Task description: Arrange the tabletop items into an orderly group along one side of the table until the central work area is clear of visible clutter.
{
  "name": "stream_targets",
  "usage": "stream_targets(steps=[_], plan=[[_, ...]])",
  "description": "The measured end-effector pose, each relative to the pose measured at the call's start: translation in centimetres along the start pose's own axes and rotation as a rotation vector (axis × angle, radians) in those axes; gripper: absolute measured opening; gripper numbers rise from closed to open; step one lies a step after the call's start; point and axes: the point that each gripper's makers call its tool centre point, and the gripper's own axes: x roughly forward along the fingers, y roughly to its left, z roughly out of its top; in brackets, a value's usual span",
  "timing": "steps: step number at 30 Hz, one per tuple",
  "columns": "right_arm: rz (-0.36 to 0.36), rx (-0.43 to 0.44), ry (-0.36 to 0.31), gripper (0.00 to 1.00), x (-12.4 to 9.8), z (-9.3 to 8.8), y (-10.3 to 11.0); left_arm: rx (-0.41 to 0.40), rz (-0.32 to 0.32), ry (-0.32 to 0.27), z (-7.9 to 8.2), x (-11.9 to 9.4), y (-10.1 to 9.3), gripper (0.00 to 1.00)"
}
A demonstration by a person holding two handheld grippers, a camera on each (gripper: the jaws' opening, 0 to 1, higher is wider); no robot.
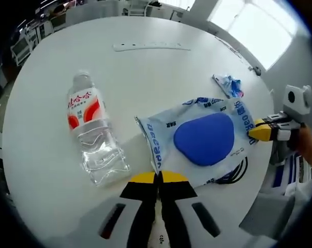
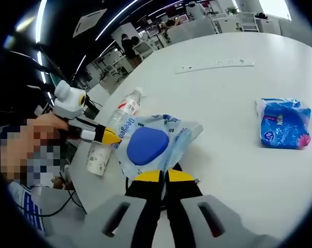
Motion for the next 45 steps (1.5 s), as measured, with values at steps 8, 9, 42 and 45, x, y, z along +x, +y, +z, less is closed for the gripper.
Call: stream_targets(steps=[8,9,42,45], plan=[[-0.009,-0.007,-0.044,0.0,-1.4,1.8,-0.3,-0.01,-0.012,-0.057,1.3,-1.2,-1.3,0.0],[-0.01,-0.008,-0.05,0.0,-1.6,2.0,-0.4,-0.01,-0.014,-0.066,1.6,-1.4,-1.5,0.0],[-0.15,-0.119,-0.169,0.0,-4.2,8.9,-5.3,0.009,-0.053,-0.28,9.2,-2.9,-5.5,0.0],[-0.186,-0.147,-0.151,0.0,-3.9,8.8,-6.3,0.001,-0.059,-0.282,9.4,-2.5,-5.7,0.0]])
